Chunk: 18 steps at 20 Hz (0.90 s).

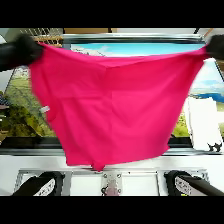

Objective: Fold the clothes and pants, and hang the long-sleeved shirts on hangers.

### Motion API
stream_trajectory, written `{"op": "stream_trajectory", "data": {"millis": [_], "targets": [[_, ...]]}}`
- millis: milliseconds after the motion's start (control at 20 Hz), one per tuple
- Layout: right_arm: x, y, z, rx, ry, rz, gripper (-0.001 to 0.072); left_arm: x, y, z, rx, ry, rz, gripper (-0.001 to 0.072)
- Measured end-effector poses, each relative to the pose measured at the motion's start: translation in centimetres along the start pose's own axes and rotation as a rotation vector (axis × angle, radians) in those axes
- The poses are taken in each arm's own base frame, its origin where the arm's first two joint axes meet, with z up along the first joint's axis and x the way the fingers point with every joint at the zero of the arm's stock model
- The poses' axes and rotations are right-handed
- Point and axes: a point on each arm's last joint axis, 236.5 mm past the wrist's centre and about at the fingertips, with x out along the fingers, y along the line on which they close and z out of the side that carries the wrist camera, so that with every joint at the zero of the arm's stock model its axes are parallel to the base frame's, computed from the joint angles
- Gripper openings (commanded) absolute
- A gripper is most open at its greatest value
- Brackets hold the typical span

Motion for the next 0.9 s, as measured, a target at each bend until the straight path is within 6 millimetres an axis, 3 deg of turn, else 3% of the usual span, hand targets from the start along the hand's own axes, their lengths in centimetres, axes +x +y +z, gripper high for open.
{"op": "stream_trajectory", "data": {"millis": [100, 200, 300, 400, 600, 850, 900], "targets": [[6.4, -1.3, -1.5, 0.017, 0.099, -0.01, 0.0014, 7.1, 3.2, -1.9, -0.016, 0.112, 0.05, 0.0011], [11.7, -2.3, -2.7, 0.035, 0.152, -0.015, 0.0014, 12.9, 5.7, -3.3, -0.03, 0.184, 0.078, 0.001], [15.8, -3.1, -3.2, 0.045, 0.156, -0.021, 0.0014, 17.4, 7.6, -4.5, -0.059, 0.229, 0.086, 0.001], [19.1, -3.8, -3.4, 0.054, 0.139, -0.025, 0.0014, 20.6, 9.0, -5.2, -0.085, 0.246, 0.08, 0.001], [23.4, -4.8, -3.3, 0.067, 0.087, -0.033, 0.0014, 24.1, 11.6, -6.0, -0.126, 0.265, 0.077, 0.001], [25.7, -5.8, -4.3, 0.063, 0.093, -0.053, 0.0021, 24.9, 14.2, -7.9, -0.149, 0.32, 0.095, 0.001], [25.9, -6.0, -4.5, 0.06, 0.101, -0.057, 0.0034, 24.9, 14.6, -8.7, -0.148, 0.345, 0.1, 0.0079]]}}
